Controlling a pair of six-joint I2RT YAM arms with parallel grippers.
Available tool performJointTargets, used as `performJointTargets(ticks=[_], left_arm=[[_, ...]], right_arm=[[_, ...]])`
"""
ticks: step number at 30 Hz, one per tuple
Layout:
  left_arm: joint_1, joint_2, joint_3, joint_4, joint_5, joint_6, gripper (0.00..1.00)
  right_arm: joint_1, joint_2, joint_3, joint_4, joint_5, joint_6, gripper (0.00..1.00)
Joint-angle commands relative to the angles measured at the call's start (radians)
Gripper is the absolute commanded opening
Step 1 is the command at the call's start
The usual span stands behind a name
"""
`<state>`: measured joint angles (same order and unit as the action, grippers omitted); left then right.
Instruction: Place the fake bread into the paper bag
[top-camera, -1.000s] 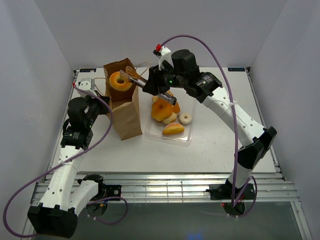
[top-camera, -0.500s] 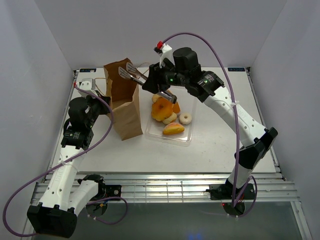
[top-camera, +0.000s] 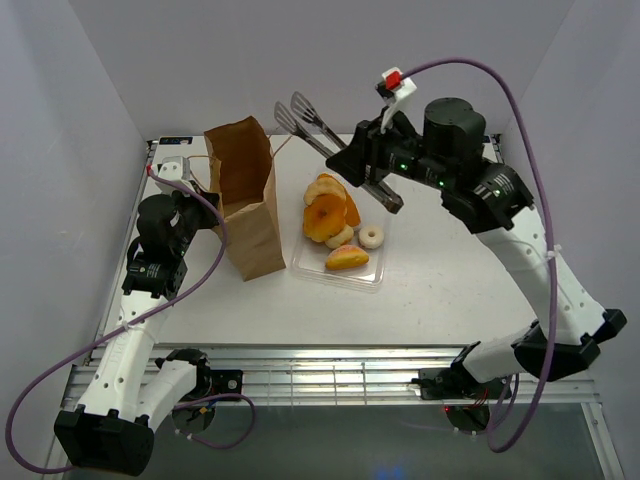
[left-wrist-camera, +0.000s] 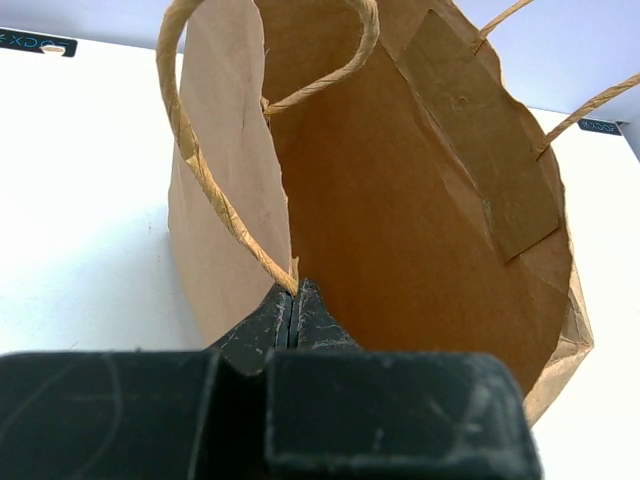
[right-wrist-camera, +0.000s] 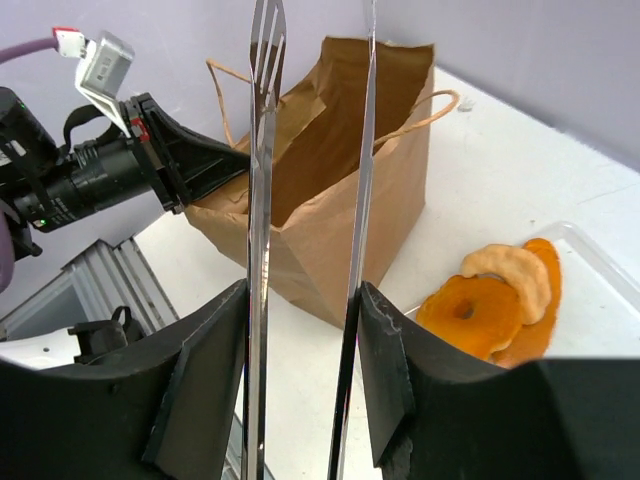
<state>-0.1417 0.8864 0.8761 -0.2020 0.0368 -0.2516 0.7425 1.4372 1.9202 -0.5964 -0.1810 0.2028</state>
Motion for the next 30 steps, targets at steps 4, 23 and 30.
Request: performJointTargets(ticks=[4,23,30], left_arm=[[-0.007,-0.003,0.003,-0.005,-0.006,0.014,0.0],[-0.018,0.003,0.004,-0.004,0.009,0.014,0.0],[-0.027,0.005,0.006,-0.005,0.006,0.015,0.0]], right_arm=[[-0.031,-0.164,-0.133,0.024,0.086,-0.022,0.51],[-0.311,-0.478,-0.9,0.101,0.107,0.046,0.51],[-0.353,-0.482,-1.095,0.193,0.058,0.078,0.51]])
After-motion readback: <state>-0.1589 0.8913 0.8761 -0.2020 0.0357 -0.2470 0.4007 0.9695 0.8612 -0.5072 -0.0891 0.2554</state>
